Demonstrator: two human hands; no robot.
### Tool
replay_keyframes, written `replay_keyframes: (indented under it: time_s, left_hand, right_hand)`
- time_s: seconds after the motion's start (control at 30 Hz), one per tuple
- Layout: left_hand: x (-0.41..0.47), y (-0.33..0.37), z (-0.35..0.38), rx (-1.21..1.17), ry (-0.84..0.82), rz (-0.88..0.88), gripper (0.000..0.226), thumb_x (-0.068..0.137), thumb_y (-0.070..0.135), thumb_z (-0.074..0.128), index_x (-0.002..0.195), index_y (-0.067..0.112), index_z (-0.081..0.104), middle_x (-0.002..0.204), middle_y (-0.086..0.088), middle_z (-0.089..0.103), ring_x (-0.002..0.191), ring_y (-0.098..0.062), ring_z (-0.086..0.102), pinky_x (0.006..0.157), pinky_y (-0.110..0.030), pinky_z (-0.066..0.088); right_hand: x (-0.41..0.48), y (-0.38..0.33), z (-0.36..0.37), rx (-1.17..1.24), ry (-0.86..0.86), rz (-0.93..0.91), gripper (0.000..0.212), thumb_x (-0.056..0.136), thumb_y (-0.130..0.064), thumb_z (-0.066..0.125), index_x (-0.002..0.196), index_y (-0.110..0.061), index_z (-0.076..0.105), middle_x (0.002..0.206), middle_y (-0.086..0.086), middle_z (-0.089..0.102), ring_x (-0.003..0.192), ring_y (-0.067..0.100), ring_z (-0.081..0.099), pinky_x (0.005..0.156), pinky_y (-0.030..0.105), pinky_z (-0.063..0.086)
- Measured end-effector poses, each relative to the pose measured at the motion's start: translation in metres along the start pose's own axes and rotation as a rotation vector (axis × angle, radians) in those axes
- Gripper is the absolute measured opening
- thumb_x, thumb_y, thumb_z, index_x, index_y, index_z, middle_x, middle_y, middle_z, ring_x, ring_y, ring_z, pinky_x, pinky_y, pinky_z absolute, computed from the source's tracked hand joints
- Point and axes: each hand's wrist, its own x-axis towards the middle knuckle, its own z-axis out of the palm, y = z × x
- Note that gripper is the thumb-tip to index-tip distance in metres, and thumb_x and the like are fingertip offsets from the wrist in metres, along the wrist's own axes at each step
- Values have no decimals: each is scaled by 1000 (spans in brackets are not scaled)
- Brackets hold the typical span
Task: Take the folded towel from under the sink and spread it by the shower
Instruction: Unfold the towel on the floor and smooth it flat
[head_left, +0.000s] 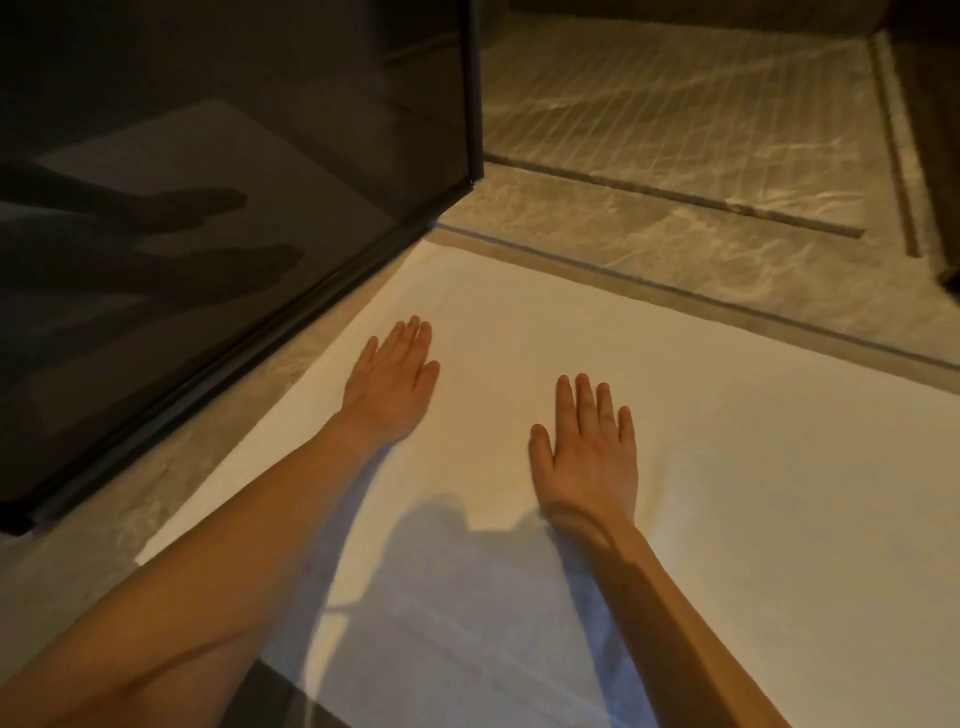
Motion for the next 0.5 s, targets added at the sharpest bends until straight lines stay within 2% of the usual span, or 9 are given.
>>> replay_keyframes:
  time_s: [0.07, 0.13, 0.23, 0.37, 0.5]
  left_hand:
    - [1, 21, -6, 34, 63, 64, 58, 103, 37, 15, 155, 15, 6, 163, -2, 2, 149, -17, -2, 120, -38, -3]
    - [-5, 59, -3, 12, 133, 261, 58, 101, 38, 13, 155, 16, 10, 163, -1, 6, 149, -17, 1, 120, -36, -3]
    - [-19, 112, 14, 6, 82, 485, 56, 102, 38, 18, 154, 20, 11, 162, 2, 7, 149, -14, 2, 120, -34, -2]
    - [-9, 105, 28, 7, 12, 382, 56, 103, 40, 20, 155, 23, 7, 163, 3, 2, 149, -12, -3, 119, -33, -4]
    - [6, 59, 19, 13, 2, 323, 58, 102, 44, 16, 155, 23, 4, 163, 3, 0, 148, -11, -5, 119, -33, -2]
  right_hand:
    - [3, 1, -6, 49, -6, -2, 63, 101, -48, 15, 156, -21, -1, 164, 1, -5, 150, 21, -10, 122, 41, -4]
    - [7, 12, -15, 107, 67, 18, 61, 102, -42, 19, 157, -19, 6, 164, 2, 3, 151, 20, -4, 123, 39, -1]
    - [18, 38, -28, 58, 138, 101, 59, 102, -36, 22, 156, -15, 10, 164, 4, 9, 151, 22, 0, 122, 39, 0]
    - [24, 62, -28, 32, 52, 128, 59, 103, -39, 18, 156, -15, 9, 164, 3, 6, 151, 21, -2, 122, 40, 0]
    - [22, 70, -22, 67, 145, 76, 59, 103, -40, 19, 156, -17, 11, 164, 0, 4, 151, 19, -3, 122, 38, -2]
